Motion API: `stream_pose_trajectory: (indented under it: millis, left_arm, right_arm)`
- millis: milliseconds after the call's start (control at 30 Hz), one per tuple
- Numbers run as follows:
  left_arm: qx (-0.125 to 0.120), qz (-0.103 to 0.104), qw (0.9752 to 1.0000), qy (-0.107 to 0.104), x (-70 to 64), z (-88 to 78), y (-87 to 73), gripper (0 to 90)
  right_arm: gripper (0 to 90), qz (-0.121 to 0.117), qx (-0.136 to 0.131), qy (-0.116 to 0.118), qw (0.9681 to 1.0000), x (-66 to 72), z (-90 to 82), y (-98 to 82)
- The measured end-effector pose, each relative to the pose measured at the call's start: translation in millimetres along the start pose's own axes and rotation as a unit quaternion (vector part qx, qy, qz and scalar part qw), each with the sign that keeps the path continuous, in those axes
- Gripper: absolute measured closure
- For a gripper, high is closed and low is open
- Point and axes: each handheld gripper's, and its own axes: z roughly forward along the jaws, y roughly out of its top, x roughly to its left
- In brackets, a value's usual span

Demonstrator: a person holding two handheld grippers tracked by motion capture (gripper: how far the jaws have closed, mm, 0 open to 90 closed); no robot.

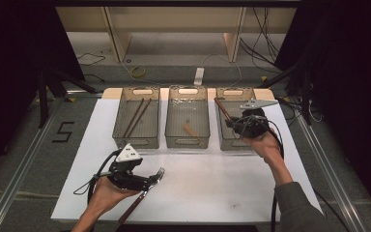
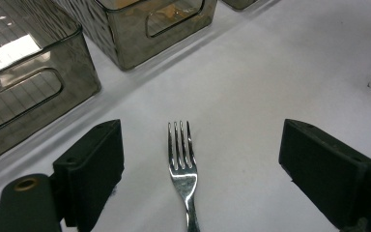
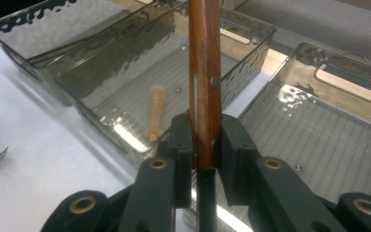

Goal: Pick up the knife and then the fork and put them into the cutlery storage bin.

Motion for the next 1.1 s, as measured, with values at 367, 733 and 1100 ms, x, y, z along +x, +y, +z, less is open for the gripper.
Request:
stream_pose_trajectory:
  millis: [367,733,1100]
  left_arm:
    - [-0.005,-0.011,0.9999,0.004,1.9,-1.6,-3.9,15.4]
    - [-0.022,-0.015,0.9995,0.016,5.3,-7.9,-6.9,15.5]
    - [-0.020,-0.020,0.9995,0.013,6.6,-7.3,-8.5,15.4]
  right_arm:
    - [77.6,0.035,0.011,-0.015,0.9992,-21.0,17.6,17.0]
    - [77.6,0.063,0.022,-0.038,0.9971,-36.4,37.7,30.8]
    - [77.4,0.094,0.036,-0.060,0.9931,-51.1,58.9,30.2]
